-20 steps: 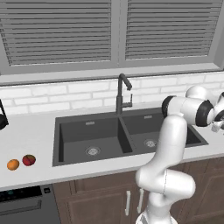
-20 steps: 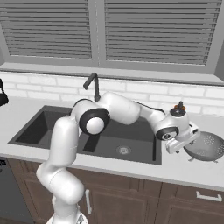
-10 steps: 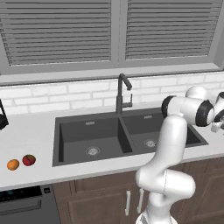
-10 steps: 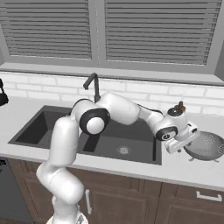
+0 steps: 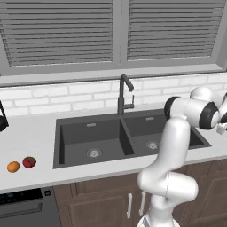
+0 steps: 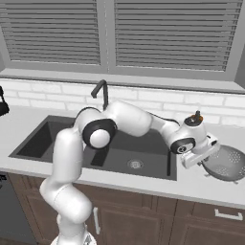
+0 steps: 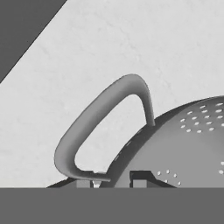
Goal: Put the colander in the sink, put the mango, tangerine in the colander, and turn on the sink faucet and pour water over the colander.
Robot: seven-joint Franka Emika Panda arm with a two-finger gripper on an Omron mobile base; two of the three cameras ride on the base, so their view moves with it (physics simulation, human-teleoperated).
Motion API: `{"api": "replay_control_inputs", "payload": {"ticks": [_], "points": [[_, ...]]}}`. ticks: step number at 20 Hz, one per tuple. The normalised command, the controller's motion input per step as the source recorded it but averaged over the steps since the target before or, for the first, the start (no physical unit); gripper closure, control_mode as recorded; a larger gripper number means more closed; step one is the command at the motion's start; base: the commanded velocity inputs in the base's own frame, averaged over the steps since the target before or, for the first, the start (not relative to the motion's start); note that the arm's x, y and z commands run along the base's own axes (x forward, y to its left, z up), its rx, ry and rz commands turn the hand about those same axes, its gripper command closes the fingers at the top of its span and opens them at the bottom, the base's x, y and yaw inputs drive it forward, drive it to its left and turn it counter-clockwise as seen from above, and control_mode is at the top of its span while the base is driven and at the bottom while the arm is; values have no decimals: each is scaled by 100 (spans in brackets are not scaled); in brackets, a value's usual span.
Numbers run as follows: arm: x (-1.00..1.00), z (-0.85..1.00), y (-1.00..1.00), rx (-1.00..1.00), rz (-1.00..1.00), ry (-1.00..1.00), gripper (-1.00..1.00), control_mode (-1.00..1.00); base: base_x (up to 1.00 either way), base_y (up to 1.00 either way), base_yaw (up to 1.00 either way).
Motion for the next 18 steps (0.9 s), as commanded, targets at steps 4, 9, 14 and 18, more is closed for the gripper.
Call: {"api": "replay_control_inputs", "payload": {"ticks": [4,9,14,18], "points": [[-48,31,39,0,3,1,100,-100,0,0,0],[-40,34,55,0,14,6,100,-100,0,0,0],[-41,28,76,-4,23,1,100,-100,0,0,0],[-42,29,77,-1,28,0,100,-100,0,0,0]]}}
